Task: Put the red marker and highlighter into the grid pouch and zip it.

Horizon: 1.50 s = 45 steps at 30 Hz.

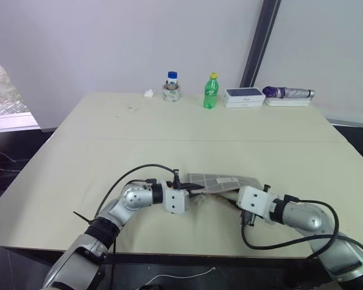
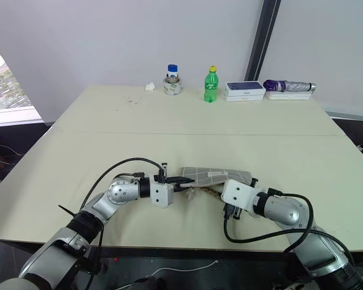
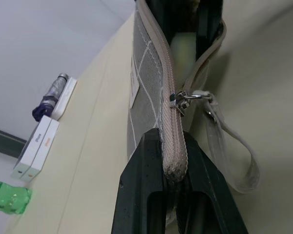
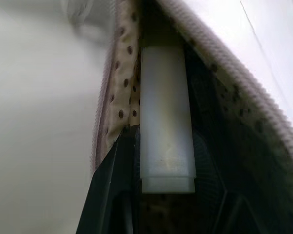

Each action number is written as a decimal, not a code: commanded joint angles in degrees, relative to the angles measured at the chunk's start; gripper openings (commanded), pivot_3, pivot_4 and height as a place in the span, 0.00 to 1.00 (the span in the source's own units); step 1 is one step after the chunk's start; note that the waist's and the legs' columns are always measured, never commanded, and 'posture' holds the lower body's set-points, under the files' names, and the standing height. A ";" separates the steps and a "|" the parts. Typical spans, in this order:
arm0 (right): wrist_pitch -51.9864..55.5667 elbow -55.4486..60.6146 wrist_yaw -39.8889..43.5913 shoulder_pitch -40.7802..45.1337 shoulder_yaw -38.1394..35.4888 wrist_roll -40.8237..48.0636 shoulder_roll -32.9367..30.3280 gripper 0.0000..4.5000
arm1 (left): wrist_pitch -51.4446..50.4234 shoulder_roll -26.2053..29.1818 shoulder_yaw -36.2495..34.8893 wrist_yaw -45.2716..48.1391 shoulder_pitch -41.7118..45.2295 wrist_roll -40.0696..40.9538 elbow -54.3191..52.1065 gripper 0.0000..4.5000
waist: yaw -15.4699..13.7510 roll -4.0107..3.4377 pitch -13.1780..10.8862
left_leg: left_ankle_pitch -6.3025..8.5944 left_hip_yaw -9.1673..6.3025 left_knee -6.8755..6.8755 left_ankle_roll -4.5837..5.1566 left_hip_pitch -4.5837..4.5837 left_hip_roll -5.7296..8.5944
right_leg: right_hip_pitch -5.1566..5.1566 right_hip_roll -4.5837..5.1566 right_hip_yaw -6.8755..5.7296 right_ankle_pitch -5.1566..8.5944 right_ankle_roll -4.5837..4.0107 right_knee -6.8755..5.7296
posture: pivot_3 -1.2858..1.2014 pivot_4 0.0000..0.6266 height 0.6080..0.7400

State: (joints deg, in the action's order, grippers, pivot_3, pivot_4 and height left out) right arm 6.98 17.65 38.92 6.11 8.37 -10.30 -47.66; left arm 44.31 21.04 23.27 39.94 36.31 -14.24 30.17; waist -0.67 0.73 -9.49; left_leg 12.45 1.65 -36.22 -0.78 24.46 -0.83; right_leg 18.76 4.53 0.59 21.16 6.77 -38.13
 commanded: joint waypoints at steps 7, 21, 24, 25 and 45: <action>4.23 5.81 7.39 -6.88 -6.53 13.16 -0.01 0.99 | 0.57 1.03 -2.32 -1.13 0.84 1.92 -1.17 0.00 | 0.01 0.00 0.00 | 0.00 0.00 -0.01 0.00 0.00 -0.03 | -0.03 -0.01 0.00 0.00 0.00 0.00 | 0.52 0.24 1.00; 26.47 21.68 11.26 -13.96 -19.51 38.04 0.24 0.99 | -3.08 -0.26 -2.90 -2.91 -0.16 2.32 0.44 0.00 | 0.06 0.01 0.00 | 0.00 -0.06 -0.02 0.00 -0.04 -0.05 | -0.11 -0.01 -0.02 0.00 0.00 0.01 | 0.52 0.24 1.00; 28.93 19.22 6.72 -13.46 -11.33 32.75 1.78 0.99 | -3.23 -0.85 -2.34 -3.48 0.98 0.78 0.09 0.00 | -0.01 0.03 -0.01 | 0.01 -0.06 -0.02 0.01 -0.03 -0.04 | -0.11 0.00 -0.02 0.00 0.00 0.02 | 0.52 0.24 1.00; 28.71 17.26 4.12 -12.45 -8.70 30.74 3.97 0.99 | -3.05 -0.95 -2.07 -3.97 1.37 -0.20 0.28 0.00 | -0.01 0.04 -0.01 | 0.01 -0.06 -0.01 0.01 -0.02 -0.02 | -0.09 0.02 -0.02 0.00 0.00 0.02 | 0.52 0.24 1.00; 27.52 -4.42 -7.47 7.96 -0.93 30.94 31.98 0.99 | 0.72 -0.46 -2.16 -10.62 5.62 -6.07 6.21 0.00 | 0.08 0.04 -0.01 | -0.01 0.00 0.05 -0.01 0.12 0.00 | 0.19 -0.01 -0.01 0.00 0.00 -0.05 | 0.52 0.24 1.00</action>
State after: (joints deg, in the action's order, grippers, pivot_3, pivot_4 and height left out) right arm 35.90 12.73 30.67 12.86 6.48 20.89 -16.25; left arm 44.31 20.63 21.58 30.31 41.58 -20.65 37.34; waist -0.59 0.78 -9.50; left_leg 12.45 1.66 -36.17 -0.78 24.58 -0.84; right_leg 18.97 4.53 0.58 21.15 6.77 -38.20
